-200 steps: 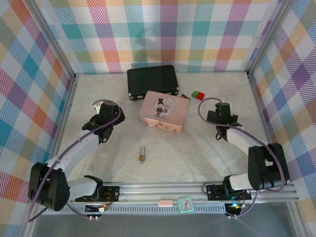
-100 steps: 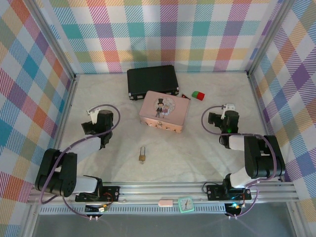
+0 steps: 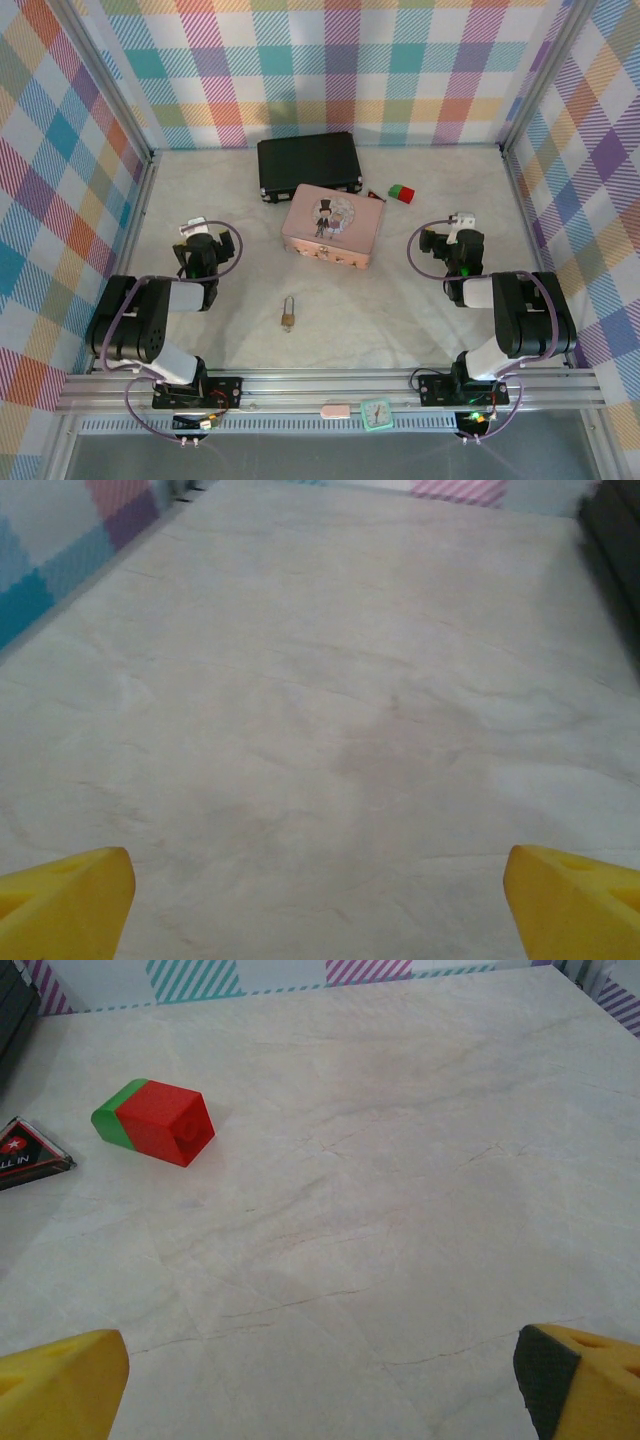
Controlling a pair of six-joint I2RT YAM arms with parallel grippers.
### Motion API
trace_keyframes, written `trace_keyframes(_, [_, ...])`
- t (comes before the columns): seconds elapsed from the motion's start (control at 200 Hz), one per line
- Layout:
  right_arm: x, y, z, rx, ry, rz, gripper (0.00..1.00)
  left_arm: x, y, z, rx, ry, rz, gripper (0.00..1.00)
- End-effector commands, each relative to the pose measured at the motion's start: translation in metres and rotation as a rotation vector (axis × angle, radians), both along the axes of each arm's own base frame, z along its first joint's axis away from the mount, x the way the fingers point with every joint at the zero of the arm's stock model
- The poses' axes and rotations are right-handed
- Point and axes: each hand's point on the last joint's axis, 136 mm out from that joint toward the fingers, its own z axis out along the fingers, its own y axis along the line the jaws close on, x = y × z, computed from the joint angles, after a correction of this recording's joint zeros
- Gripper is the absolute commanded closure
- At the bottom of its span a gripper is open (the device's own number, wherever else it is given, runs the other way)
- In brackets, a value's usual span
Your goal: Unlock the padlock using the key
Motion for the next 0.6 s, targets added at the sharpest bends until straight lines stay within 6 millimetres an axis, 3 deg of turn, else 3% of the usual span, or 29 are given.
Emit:
trace_keyframes(0.0, [0.0043,0.0054,0.0094,0.013,-0.04,0.019,0.01,0.008,-0.0128,0.0095,-0.016,-0.05,-0.087,0.05])
trace_keyframes(0.595, [0.0047,0.0063,0.0099,0.012,-0.042,0.023,0.01,0.0099,-0.0136,0.0095,-0.006,-0.055,-0.089,0.0])
